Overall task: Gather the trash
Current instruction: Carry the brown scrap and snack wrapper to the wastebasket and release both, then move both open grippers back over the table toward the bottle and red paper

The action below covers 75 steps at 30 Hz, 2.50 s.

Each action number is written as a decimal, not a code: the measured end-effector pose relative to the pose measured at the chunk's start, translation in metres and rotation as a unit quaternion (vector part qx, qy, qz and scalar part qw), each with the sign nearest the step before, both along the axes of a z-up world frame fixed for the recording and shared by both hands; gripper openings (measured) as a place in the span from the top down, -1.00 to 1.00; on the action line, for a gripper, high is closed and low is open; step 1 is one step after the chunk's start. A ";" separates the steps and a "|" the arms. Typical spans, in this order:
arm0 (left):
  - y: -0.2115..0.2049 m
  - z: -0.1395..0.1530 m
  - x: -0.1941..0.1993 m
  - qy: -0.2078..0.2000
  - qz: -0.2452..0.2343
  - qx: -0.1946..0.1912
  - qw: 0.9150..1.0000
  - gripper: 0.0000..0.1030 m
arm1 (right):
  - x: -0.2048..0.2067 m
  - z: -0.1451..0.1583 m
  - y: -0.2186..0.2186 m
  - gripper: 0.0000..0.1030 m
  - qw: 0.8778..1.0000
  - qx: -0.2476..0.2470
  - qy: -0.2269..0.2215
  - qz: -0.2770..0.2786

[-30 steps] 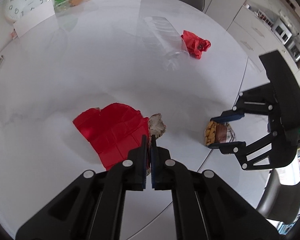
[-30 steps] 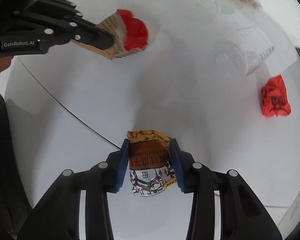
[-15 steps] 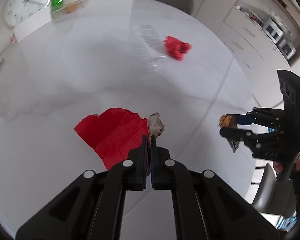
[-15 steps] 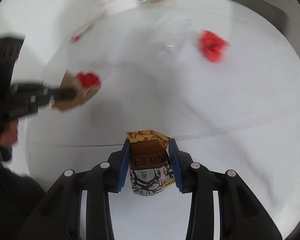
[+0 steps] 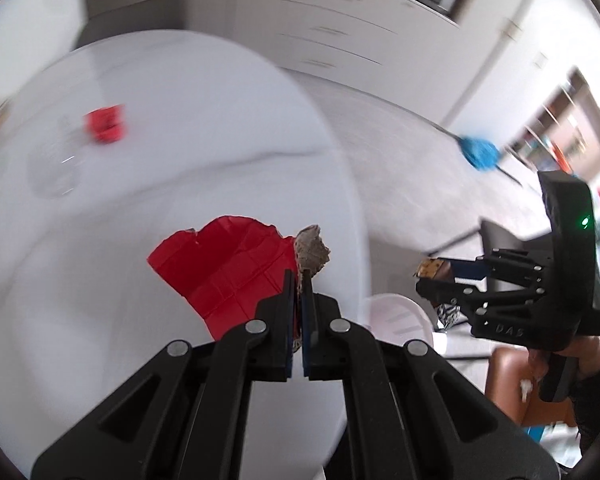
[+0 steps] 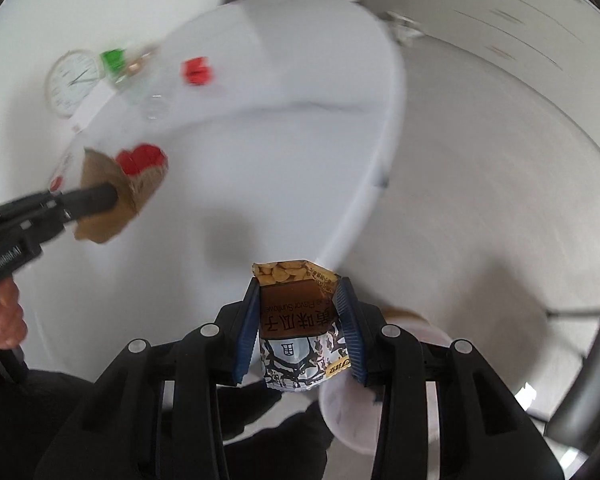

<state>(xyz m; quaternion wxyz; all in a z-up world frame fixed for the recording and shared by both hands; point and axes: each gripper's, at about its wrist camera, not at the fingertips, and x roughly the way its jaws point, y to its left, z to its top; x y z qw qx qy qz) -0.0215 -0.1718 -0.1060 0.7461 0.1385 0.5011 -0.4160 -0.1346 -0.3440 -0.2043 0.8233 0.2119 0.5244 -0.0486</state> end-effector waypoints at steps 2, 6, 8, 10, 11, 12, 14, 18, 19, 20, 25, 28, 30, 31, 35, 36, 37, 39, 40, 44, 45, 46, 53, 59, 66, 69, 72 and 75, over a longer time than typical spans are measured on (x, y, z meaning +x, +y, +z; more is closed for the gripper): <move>-0.021 0.000 -0.020 0.002 -0.036 0.000 0.999 0.95 | -0.023 -0.005 -0.009 0.25 1.000 -0.001 0.006 -0.029; -0.061 -0.006 -0.061 0.014 -0.109 0.004 0.994 0.95 | -0.075 -0.013 -0.029 0.25 0.996 -0.004 0.014 -0.092; -0.082 -0.013 -0.083 0.023 -0.153 0.010 0.988 0.95 | -0.098 -0.018 -0.040 0.25 0.992 -0.001 0.016 -0.123; -0.105 -0.024 -0.105 0.031 -0.192 0.022 0.981 0.95 | -0.120 -0.024 -0.049 0.25 0.988 0.002 0.020 -0.152; -0.112 -0.029 -0.115 0.036 -0.208 0.029 0.977 0.95 | -0.127 -0.027 -0.053 0.25 0.987 0.003 0.023 -0.161; -0.122 -0.037 -0.127 0.041 -0.226 0.037 0.973 0.95 | -0.137 -0.030 -0.057 0.25 0.985 0.004 0.025 -0.172; -0.133 -0.050 -0.141 0.043 -0.248 0.054 0.966 0.95 | -0.155 -0.034 -0.063 0.25 0.982 0.007 0.027 -0.184; -0.151 -0.069 -0.164 0.050 -0.274 0.088 0.956 0.87 | -0.176 -0.042 -0.068 0.25 0.979 0.016 0.029 -0.202; -0.154 -0.072 -0.171 0.053 -0.279 0.096 0.954 0.58 | -0.177 -0.043 -0.068 0.25 0.978 0.019 0.029 -0.205; -0.159 -0.072 -0.177 0.050 -0.280 0.100 0.954 0.01 | -0.179 -0.044 -0.068 0.25 0.978 0.021 0.029 -0.206; -0.151 -0.059 -0.186 0.015 -0.276 0.081 0.958 -0.61 | -0.184 -0.049 -0.068 0.25 0.978 0.028 0.028 -0.204; -0.145 -0.049 -0.174 -0.010 -0.245 0.081 0.966 -0.80 | -0.181 -0.049 -0.065 0.24 0.980 0.029 0.026 -0.197; -0.142 -0.043 -0.166 -0.027 -0.219 0.085 0.972 -0.85 | -0.178 -0.049 -0.063 0.23 0.981 0.030 0.025 -0.190; -0.137 -0.040 -0.158 -0.030 -0.202 0.086 0.975 -0.85 | -0.176 -0.050 -0.061 0.22 0.982 0.030 0.025 -0.187; -0.116 -0.029 -0.130 -0.021 -0.145 0.084 0.986 -0.85 | -0.167 -0.053 -0.052 0.21 0.984 0.030 0.028 -0.173; -0.111 -0.026 -0.125 -0.021 -0.134 0.083 0.987 -0.85 | -0.164 -0.055 -0.049 0.20 0.985 0.031 0.030 -0.169; -0.104 -0.024 -0.118 -0.020 -0.121 0.082 0.989 -0.85 | -0.161 -0.057 -0.046 0.18 0.985 0.029 0.033 -0.164; -0.098 -0.022 -0.111 -0.019 -0.106 0.083 0.991 -0.85 | -0.154 -0.063 -0.039 0.15 0.987 0.023 0.044 -0.154; -0.094 -0.022 -0.106 -0.018 -0.099 0.083 0.991 -0.85 | -0.151 -0.067 -0.036 0.01 0.987 0.022 0.051 -0.150; -0.083 -0.020 -0.096 -0.017 -0.077 0.085 0.993 -0.85 | -0.141 -0.076 -0.026 -0.64 0.987 0.012 0.075 -0.144; -0.081 -0.020 -0.094 -0.017 -0.073 0.085 0.994 -0.85 | -0.138 -0.076 -0.025 -0.68 0.986 0.011 0.079 -0.145; -0.077 -0.019 -0.091 -0.017 -0.068 0.085 0.994 -0.85 | -0.137 -0.075 -0.024 -0.73 0.986 0.010 0.080 -0.148; -0.057 -0.012 -0.075 -0.033 -0.041 0.077 0.996 -0.85 | -0.119 -0.052 -0.027 -0.85 0.983 -0.001 0.063 -0.172; -0.038 0.000 -0.053 -0.044 -0.004 0.065 0.997 -0.85 | -0.074 -0.014 -0.021 -0.95 0.986 -0.031 0.024 -0.161; -0.004 0.007 -0.002 -0.049 0.075 0.060 0.994 -0.85 | 0.012 0.019 -0.003 -0.95 0.993 -0.048 -0.018 -0.106; 0.016 0.008 0.031 -0.049 0.122 0.064 0.989 -0.85 | 0.052 0.026 0.007 -0.95 0.995 -0.043 -0.030 -0.081; 0.037 0.010 0.069 -0.044 0.172 0.066 0.982 -0.85 | 0.095 0.031 0.021 -0.95 0.997 -0.042 -0.039 -0.050; 0.058 0.011 0.109 -0.044 0.221 0.067 0.972 -0.85 | 0.137 0.034 0.035 -0.95 0.998 -0.040 -0.046 -0.019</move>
